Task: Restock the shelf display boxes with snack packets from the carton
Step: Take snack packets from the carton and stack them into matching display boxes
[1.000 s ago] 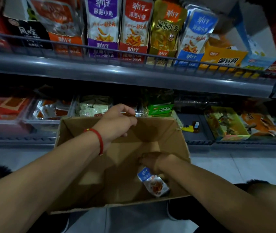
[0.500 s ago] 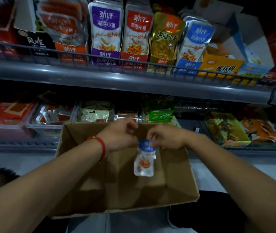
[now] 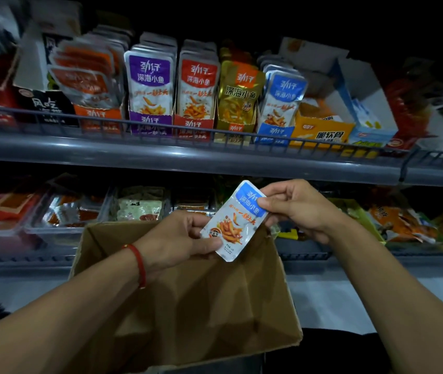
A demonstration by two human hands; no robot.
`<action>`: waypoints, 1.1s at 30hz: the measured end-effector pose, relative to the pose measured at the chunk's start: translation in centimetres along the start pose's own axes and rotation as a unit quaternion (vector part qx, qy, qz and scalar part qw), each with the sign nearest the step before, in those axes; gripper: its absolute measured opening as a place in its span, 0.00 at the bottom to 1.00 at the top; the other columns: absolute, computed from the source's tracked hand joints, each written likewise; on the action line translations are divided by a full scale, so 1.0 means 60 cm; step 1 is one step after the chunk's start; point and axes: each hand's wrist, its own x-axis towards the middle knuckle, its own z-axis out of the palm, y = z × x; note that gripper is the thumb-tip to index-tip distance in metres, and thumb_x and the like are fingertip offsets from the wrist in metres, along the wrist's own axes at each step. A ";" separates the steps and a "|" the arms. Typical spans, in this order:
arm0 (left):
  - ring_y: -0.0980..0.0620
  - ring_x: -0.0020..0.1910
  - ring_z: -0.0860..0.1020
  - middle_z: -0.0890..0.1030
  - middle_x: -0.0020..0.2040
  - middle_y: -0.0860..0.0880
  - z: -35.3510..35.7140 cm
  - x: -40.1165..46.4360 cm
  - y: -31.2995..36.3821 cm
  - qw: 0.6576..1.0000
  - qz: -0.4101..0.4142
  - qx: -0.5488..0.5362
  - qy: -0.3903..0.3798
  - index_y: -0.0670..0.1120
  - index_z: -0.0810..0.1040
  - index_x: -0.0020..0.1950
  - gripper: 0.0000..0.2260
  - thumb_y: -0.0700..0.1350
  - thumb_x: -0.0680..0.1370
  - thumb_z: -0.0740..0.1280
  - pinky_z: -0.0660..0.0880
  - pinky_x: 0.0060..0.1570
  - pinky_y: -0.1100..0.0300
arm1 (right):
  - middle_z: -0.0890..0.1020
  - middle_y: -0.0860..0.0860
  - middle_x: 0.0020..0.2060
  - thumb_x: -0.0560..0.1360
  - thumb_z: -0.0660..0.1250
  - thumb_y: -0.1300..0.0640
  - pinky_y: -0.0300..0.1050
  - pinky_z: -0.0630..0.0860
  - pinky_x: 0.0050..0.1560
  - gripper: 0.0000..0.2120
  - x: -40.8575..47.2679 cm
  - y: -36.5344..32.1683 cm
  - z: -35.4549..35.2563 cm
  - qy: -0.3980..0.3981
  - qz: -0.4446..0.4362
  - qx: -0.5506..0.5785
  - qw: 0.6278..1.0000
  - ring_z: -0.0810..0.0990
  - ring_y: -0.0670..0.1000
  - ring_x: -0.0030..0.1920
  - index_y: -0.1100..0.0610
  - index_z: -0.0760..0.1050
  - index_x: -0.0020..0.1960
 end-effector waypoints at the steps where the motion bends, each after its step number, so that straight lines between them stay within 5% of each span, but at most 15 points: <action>1: 0.46 0.50 0.85 0.87 0.49 0.41 0.001 0.000 0.002 1.000 0.011 0.001 0.005 0.41 0.84 0.57 0.11 0.34 0.75 0.73 0.81 0.55 0.54 | 0.88 0.57 0.47 0.78 0.71 0.59 0.42 0.84 0.44 0.10 -0.002 -0.003 -0.002 0.009 0.004 0.013 1.000 0.87 0.54 0.51 0.62 0.81 0.57; 5: 0.45 0.53 0.85 0.87 0.50 0.43 0.008 0.002 0.014 0.997 0.073 -0.003 0.035 0.42 0.83 0.58 0.13 0.34 0.75 0.72 0.80 0.58 0.52 | 0.87 0.59 0.46 0.77 0.71 0.61 0.40 0.84 0.41 0.11 -0.004 -0.011 -0.006 0.051 0.007 0.069 0.996 0.87 0.55 0.48 0.64 0.81 0.58; 11: 0.47 0.45 0.84 0.86 0.50 0.41 0.018 0.005 0.024 0.992 0.088 -0.054 0.077 0.41 0.79 0.61 0.15 0.34 0.75 0.73 0.80 0.46 0.57 | 0.87 0.59 0.44 0.77 0.72 0.62 0.41 0.84 0.39 0.08 -0.003 -0.025 -0.005 0.117 -0.035 0.101 0.987 0.87 0.53 0.42 0.63 0.81 0.54; 19: 0.47 0.48 0.86 0.87 0.48 0.45 0.025 0.002 0.031 0.983 0.141 -0.018 0.119 0.44 0.79 0.61 0.17 0.33 0.74 0.74 0.81 0.52 0.55 | 0.87 0.60 0.45 0.77 0.71 0.61 0.39 0.84 0.39 0.08 -0.005 -0.029 -0.003 0.117 -0.018 0.143 0.983 0.87 0.54 0.44 0.63 0.82 0.54; 24: 0.48 0.49 0.85 0.87 0.48 0.47 0.025 0.006 0.026 0.984 0.123 -0.003 0.131 0.45 0.79 0.58 0.15 0.35 0.73 0.75 0.80 0.57 0.50 | 0.88 0.57 0.43 0.77 0.72 0.63 0.43 0.84 0.41 0.03 -0.009 -0.052 -0.026 0.158 -0.102 0.038 0.981 0.87 0.54 0.42 0.60 0.82 0.51; 27: 0.49 0.51 0.84 0.86 0.50 0.47 0.018 0.012 0.022 0.982 0.101 0.011 0.161 0.47 0.79 0.56 0.14 0.33 0.74 0.74 0.81 0.56 0.53 | 0.87 0.50 0.43 0.77 0.72 0.62 0.41 0.84 0.41 0.04 -0.018 -0.103 -0.069 0.233 -0.203 -0.081 0.948 0.86 0.48 0.43 0.53 0.82 0.48; 30: 0.48 0.51 0.82 0.84 0.51 0.47 0.010 0.013 0.021 0.979 0.093 0.036 0.181 0.48 0.79 0.54 0.15 0.30 0.74 0.71 0.81 0.51 0.57 | 0.85 0.50 0.44 0.79 0.71 0.58 0.35 0.80 0.43 0.03 -0.015 -0.163 -0.123 0.317 -0.299 -0.235 0.869 0.83 0.40 0.41 0.52 0.81 0.53; 33: 0.48 0.51 0.82 0.84 0.50 0.48 0.003 0.012 0.019 0.978 0.087 0.049 0.181 0.50 0.79 0.54 0.16 0.30 0.74 0.70 0.81 0.52 0.53 | 0.83 0.50 0.47 0.82 0.67 0.53 0.41 0.81 0.46 0.07 0.004 -0.211 -0.168 0.359 -0.346 -0.335 0.799 0.83 0.44 0.43 0.53 0.80 0.58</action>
